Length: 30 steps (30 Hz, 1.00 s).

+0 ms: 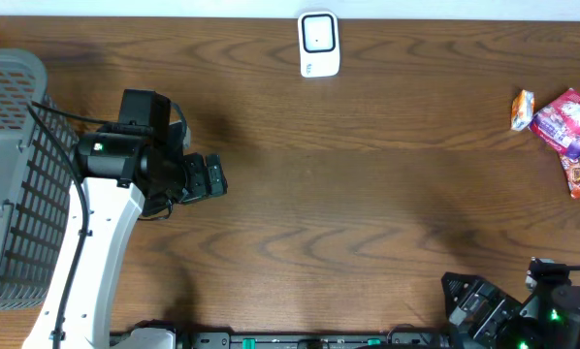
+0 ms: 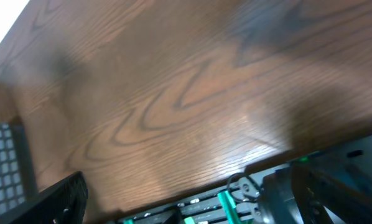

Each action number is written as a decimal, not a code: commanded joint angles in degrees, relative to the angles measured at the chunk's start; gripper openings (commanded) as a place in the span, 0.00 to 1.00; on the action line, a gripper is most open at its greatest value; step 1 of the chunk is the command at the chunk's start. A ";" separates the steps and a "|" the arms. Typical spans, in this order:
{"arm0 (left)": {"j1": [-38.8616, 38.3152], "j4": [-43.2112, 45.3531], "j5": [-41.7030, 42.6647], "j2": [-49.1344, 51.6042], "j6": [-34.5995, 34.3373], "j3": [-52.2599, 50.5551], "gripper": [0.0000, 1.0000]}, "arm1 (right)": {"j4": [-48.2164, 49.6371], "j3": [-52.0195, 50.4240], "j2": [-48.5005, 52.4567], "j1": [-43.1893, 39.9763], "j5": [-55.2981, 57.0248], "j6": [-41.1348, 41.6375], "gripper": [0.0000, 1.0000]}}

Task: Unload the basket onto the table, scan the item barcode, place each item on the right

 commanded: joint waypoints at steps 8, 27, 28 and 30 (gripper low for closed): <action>0.13 -0.28 -0.59 -0.07 0.35 0.09 0.98 | 5.14 -2.29 -0.37 0.39 0.13 -12.66 0.99; 0.13 -0.28 -0.59 -0.07 0.35 0.09 0.98 | 28.24 -17.99 -13.66 0.92 -5.88 -31.67 0.99; 0.13 -0.26 -0.59 -0.07 0.37 0.09 0.98 | 30.73 -20.44 -15.41 0.92 -5.88 -31.65 0.99; 0.13 -0.26 -0.59 -0.07 0.35 0.09 0.98 | 35.50 -24.96 -18.18 0.94 -5.92 -31.63 0.99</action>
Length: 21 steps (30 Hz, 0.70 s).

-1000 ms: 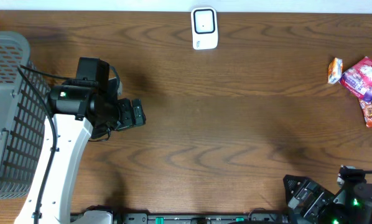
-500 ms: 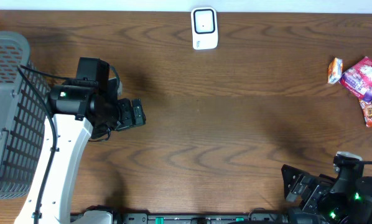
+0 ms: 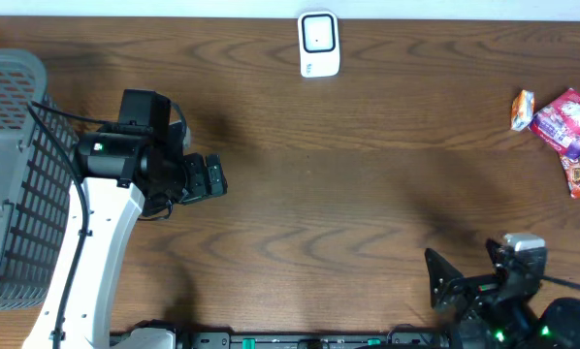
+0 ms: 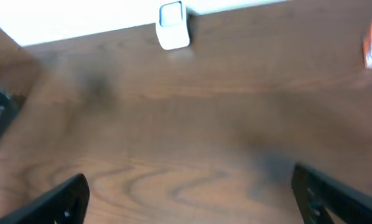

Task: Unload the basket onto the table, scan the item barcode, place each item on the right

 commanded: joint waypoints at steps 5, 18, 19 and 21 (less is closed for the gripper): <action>0.13 -0.24 -0.57 -0.07 0.37 0.09 0.98 | 12.83 -14.34 -8.83 0.09 -1.44 -3.74 0.99; 0.13 -0.24 -0.57 -0.07 0.35 0.09 0.98 | 37.46 -33.31 -14.05 -1.90 -5.84 -9.94 0.99; 0.13 -0.24 -0.57 -0.07 0.35 0.09 0.98 | 39.32 -34.47 -14.05 -1.90 -6.47 -10.80 0.99; 0.13 -0.24 -0.57 -0.07 0.35 0.09 0.98 | 44.26 -37.38 -14.05 -1.88 -6.54 -11.65 0.99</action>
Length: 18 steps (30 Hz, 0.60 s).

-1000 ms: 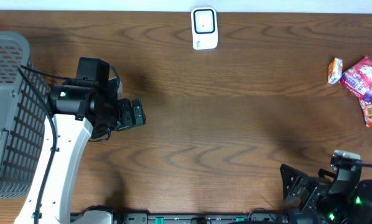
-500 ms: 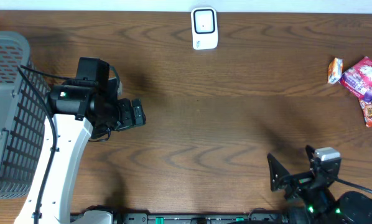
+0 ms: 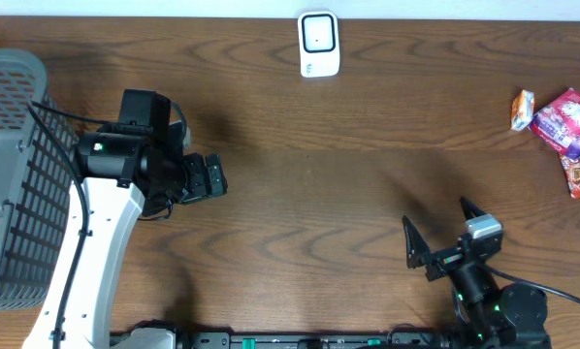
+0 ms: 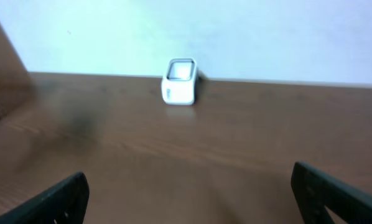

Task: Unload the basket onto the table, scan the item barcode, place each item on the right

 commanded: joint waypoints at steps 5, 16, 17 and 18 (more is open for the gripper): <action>0.13 -0.26 -0.59 -0.07 0.35 0.09 0.98 | 15.67 -8.96 -0.57 -0.59 -2.25 -5.22 0.99; 0.13 -0.26 -0.59 -0.07 0.35 0.09 0.98 | 24.52 -14.80 -0.59 -0.57 -0.22 -5.18 0.99; 0.13 -0.26 -0.59 -0.07 0.37 0.09 0.98 | 23.54 -14.80 -0.59 -0.57 0.50 -5.18 0.99; 0.13 -0.28 -0.59 -0.07 0.37 0.09 0.98 | 22.34 -14.80 -0.59 -0.55 1.07 -5.18 0.99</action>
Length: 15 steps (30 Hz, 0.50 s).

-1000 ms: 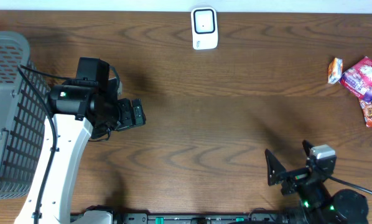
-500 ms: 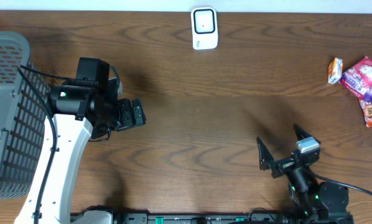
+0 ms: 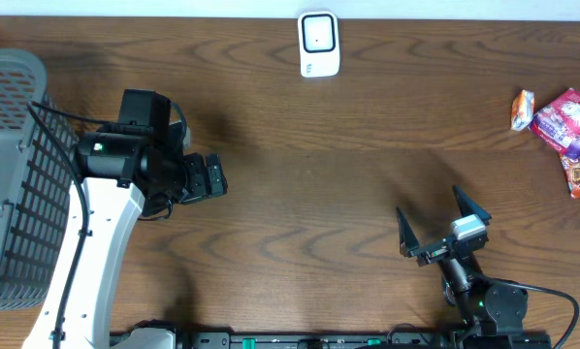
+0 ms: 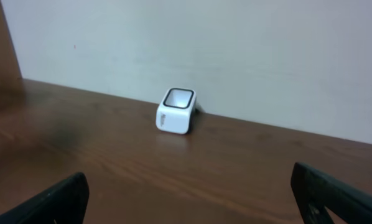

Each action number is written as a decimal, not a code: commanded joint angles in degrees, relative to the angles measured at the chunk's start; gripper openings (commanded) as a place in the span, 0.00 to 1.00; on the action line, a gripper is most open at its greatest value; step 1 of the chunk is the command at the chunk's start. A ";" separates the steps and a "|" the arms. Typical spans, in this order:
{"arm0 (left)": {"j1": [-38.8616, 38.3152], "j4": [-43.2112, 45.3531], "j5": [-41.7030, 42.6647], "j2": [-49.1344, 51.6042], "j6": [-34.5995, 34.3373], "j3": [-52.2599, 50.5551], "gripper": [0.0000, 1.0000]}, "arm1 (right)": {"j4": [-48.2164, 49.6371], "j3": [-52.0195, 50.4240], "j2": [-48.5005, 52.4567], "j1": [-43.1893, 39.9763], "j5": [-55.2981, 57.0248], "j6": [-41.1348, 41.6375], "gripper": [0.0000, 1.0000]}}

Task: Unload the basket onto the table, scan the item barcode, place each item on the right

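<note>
The white barcode scanner (image 3: pixel 319 44) stands at the far edge of the table, and the right wrist view shows the scanner (image 4: pixel 175 110) against the pale wall. A pile of snack packets (image 3: pixel 566 136) lies at the far right. My right gripper (image 3: pixel 427 201) hovers near the front right, pointing toward the back wall. Its jaws are wide open and hold nothing, as the right gripper (image 4: pixel 189 186) shows in its own view. My left gripper (image 3: pixel 208 177) sits left of centre with its fingers close together and nothing in them.
A grey wire basket (image 3: pixel 9 174) stands at the left edge beside the white left arm (image 3: pixel 96 223). The brown wooden table (image 3: pixel 309 194) spreads between the two arms. A small orange-and-white packet (image 3: pixel 522 109) lies just left of the snack pile.
My right gripper has shifted slightly farther onto the table and tilted up. The scanner now looks larger and sits lower in its view, with more wall showing. The left arm has not moved.
My right gripper sat low at the front right corner, its camera facing the near table. Then it was raised with the scanner in sight at the top. Then it was farther left and levelled toward the scanner, and now points at it, open throughout. The left arm stayed still.
</note>
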 commanded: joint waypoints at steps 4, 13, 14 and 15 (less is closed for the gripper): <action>0.13 -0.28 -0.59 -0.07 0.35 0.09 0.98 | -6.80 -0.22 -0.37 -0.46 5.05 -0.11 0.99; 0.13 -0.26 -0.59 -0.07 0.37 0.09 0.98 | -7.17 -0.22 -0.37 -0.48 9.01 -0.17 0.99; 0.13 -0.28 -0.59 -0.07 0.37 0.09 0.98 | -7.26 -0.20 -0.37 -0.48 9.31 -0.15 0.99; 0.13 -0.28 -0.59 -0.07 0.37 0.09 0.98 | -7.32 -0.20 -0.37 -0.48 10.38 0.33 0.99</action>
